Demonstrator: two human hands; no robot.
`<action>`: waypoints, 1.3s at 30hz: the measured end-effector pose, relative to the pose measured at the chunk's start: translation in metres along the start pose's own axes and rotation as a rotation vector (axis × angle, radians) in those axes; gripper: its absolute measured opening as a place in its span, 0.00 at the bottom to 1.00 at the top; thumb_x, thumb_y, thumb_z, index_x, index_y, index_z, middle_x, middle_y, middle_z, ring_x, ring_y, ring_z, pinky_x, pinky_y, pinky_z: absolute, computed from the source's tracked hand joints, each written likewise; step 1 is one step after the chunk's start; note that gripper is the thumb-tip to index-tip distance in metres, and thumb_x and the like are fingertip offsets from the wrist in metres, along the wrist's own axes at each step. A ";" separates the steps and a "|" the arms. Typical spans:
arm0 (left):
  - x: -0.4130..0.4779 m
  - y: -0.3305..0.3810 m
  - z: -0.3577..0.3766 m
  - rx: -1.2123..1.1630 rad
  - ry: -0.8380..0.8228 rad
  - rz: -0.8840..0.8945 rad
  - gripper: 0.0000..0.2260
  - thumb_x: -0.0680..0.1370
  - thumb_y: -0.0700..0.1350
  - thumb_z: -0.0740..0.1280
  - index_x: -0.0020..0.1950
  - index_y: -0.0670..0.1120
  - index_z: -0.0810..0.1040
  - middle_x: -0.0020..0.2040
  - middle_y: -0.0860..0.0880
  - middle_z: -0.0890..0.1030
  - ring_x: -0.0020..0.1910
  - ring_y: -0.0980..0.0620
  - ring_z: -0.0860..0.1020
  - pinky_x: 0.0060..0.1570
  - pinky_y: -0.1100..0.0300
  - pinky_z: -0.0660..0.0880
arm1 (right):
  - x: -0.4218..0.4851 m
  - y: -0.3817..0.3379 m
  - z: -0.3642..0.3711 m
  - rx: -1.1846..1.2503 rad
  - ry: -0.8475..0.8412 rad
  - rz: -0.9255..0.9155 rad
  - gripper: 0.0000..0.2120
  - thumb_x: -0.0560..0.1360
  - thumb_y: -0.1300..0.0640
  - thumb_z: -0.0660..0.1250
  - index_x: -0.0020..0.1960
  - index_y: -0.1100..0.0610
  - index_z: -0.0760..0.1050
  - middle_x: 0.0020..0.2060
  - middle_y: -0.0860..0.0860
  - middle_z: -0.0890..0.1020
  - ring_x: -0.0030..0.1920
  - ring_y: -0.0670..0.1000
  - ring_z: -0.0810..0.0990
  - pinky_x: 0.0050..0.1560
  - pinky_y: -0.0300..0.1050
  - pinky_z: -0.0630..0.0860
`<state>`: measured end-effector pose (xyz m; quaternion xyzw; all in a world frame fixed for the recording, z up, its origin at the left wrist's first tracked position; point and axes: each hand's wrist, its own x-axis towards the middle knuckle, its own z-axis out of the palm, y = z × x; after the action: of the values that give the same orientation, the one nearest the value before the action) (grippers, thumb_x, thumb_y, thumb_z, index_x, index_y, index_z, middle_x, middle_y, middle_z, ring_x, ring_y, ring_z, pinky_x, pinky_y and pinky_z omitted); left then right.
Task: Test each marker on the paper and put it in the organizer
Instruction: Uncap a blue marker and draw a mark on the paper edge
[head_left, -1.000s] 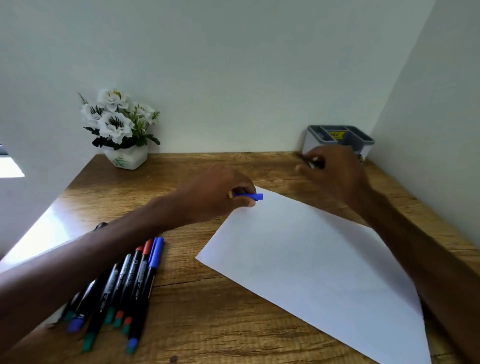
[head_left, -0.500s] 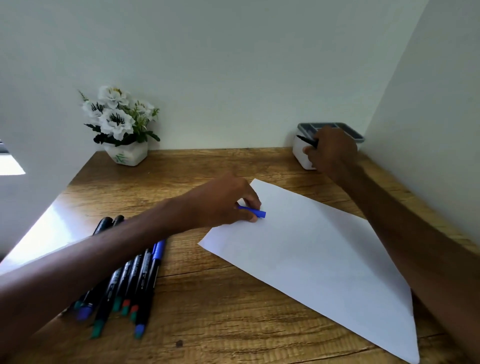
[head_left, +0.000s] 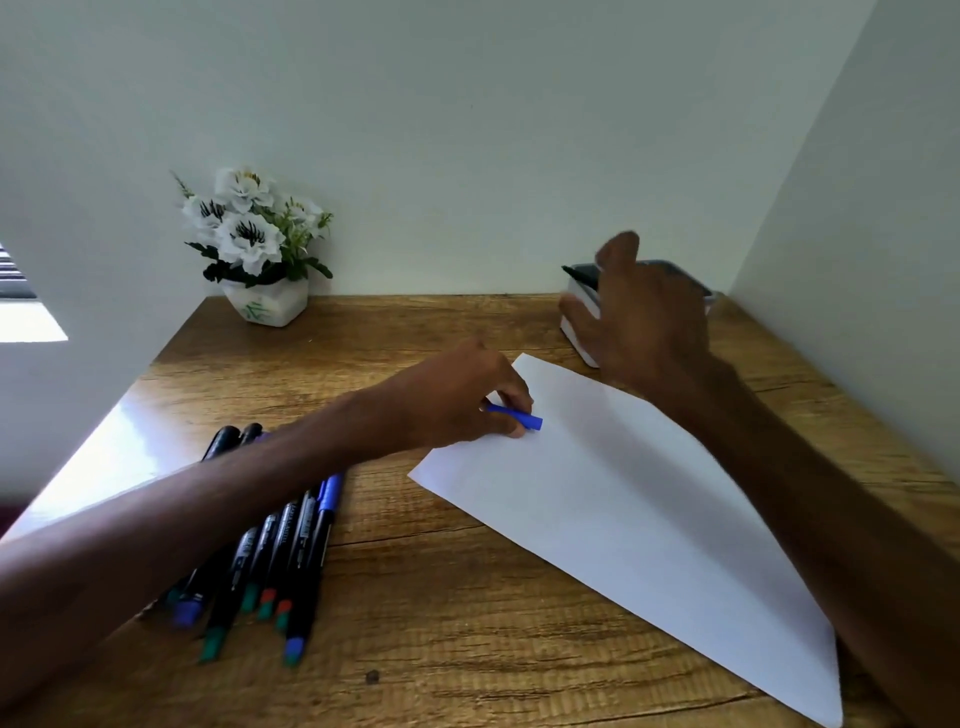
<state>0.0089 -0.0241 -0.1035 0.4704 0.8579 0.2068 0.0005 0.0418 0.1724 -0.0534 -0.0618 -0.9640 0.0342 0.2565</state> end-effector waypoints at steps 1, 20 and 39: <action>0.000 0.000 0.000 0.005 0.000 0.009 0.12 0.78 0.46 0.75 0.60 0.47 0.86 0.58 0.54 0.86 0.59 0.62 0.77 0.54 0.72 0.76 | -0.003 -0.006 -0.002 0.098 0.016 -0.032 0.19 0.82 0.47 0.63 0.65 0.59 0.65 0.44 0.54 0.83 0.46 0.59 0.83 0.44 0.50 0.75; -0.013 -0.026 -0.057 -0.057 -0.371 -0.198 0.03 0.82 0.49 0.66 0.50 0.57 0.75 0.41 0.58 0.77 0.40 0.58 0.74 0.43 0.57 0.70 | -0.054 -0.025 0.054 1.513 -0.364 0.231 0.13 0.84 0.55 0.63 0.48 0.63 0.79 0.28 0.56 0.76 0.28 0.51 0.73 0.30 0.44 0.70; -0.009 -0.031 -0.030 -0.414 -0.546 -0.139 0.20 0.74 0.46 0.79 0.64 0.52 0.79 0.32 0.55 0.71 0.35 0.51 0.71 0.40 0.53 0.70 | -0.105 -0.015 0.015 1.442 -0.603 0.194 0.09 0.70 0.63 0.74 0.50 0.65 0.85 0.41 0.64 0.87 0.41 0.61 0.88 0.45 0.50 0.86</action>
<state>-0.0174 -0.0567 -0.0886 0.4388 0.7959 0.2425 0.3392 0.1236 0.1427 -0.1164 0.0480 -0.7223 0.6886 -0.0436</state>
